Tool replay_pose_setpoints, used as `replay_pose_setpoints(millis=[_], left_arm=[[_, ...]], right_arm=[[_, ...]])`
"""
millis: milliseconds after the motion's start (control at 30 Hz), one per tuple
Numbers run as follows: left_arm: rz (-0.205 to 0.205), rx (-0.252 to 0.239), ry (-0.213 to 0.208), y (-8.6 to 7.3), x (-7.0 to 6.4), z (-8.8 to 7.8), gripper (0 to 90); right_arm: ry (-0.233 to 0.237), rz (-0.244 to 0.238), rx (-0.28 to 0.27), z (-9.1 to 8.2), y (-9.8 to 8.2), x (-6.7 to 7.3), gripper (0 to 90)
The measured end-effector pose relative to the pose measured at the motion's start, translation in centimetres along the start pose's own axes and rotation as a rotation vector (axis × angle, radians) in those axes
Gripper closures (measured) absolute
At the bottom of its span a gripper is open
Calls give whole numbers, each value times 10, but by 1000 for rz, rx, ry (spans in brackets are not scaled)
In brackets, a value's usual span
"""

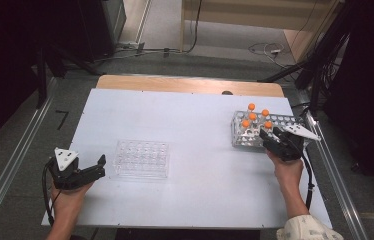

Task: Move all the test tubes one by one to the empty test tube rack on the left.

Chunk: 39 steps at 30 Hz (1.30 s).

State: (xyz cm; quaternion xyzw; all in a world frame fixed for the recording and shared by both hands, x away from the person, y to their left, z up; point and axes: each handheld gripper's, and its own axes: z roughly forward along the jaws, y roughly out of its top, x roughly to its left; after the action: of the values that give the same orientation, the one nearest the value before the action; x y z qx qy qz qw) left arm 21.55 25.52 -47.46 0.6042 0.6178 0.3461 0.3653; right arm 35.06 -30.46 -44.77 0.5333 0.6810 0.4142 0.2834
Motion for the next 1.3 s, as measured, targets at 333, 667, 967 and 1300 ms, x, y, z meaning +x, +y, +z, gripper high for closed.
replay_pose_setpoints(millis=[333, 667, 967, 1300], left_arm=[[1, 2, 0, 0, 0, 0, 18], [3, 6, 0, -1, 0, 1, 18], [5, 6, 4, -1, 0, 1, 18], [1, 1, 10, -1, 1, 0, 18]], right_arm=[[-4, -29, 1, 8, 1, 3, 639], [-18, -42, -14, 9, 2, 5, 711], [-34, -51, -69, -2, 9, 7, 711], [-39, -53, -122, -16, 19, 8, 711]])
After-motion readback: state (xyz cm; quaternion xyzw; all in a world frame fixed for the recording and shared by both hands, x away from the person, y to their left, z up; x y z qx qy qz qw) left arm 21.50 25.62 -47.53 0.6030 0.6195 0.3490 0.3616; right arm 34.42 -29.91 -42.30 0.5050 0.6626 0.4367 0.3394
